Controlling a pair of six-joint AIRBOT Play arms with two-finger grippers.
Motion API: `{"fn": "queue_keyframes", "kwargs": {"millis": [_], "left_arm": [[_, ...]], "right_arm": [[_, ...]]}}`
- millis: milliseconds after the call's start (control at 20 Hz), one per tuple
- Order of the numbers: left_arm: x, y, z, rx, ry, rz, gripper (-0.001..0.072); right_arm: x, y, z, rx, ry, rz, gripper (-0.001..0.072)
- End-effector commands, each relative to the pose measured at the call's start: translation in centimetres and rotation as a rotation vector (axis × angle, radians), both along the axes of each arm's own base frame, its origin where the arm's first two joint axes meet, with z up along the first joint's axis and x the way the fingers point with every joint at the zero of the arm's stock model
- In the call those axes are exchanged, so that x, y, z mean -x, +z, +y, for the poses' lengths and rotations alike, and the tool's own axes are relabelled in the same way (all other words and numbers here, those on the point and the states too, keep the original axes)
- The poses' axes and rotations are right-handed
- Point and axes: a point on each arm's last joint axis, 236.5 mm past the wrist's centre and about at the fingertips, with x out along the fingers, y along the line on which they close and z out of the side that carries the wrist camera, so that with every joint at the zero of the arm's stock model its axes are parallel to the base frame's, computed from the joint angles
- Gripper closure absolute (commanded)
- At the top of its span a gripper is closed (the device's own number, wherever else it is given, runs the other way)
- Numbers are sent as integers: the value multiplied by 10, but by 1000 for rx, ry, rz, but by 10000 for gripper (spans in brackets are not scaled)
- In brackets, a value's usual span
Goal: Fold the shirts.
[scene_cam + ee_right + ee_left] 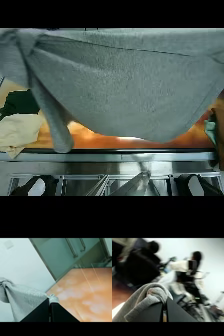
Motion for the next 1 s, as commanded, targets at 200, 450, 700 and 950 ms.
{"fn": "queue_keyframes", "kwargs": {"millis": [200, 450, 700, 950], "left_arm": [[-158, -195, 16, -281, 119, 290, 691], [-239, -284, 5, -291, -2, 384, 608], [-243, -258, 38, -280, -66, 438, -13], [-164, -304, 69, -467, -213, 800, 5]], "right_arm": [[-151, -197, -9, 204, -173, 405, 696], [-231, -330, -55, 164, -358, 623, 695], [-222, -330, -97, 132, -308, 669, 338], [-124, -363, -101, 158, -21, 901, 353]]}}
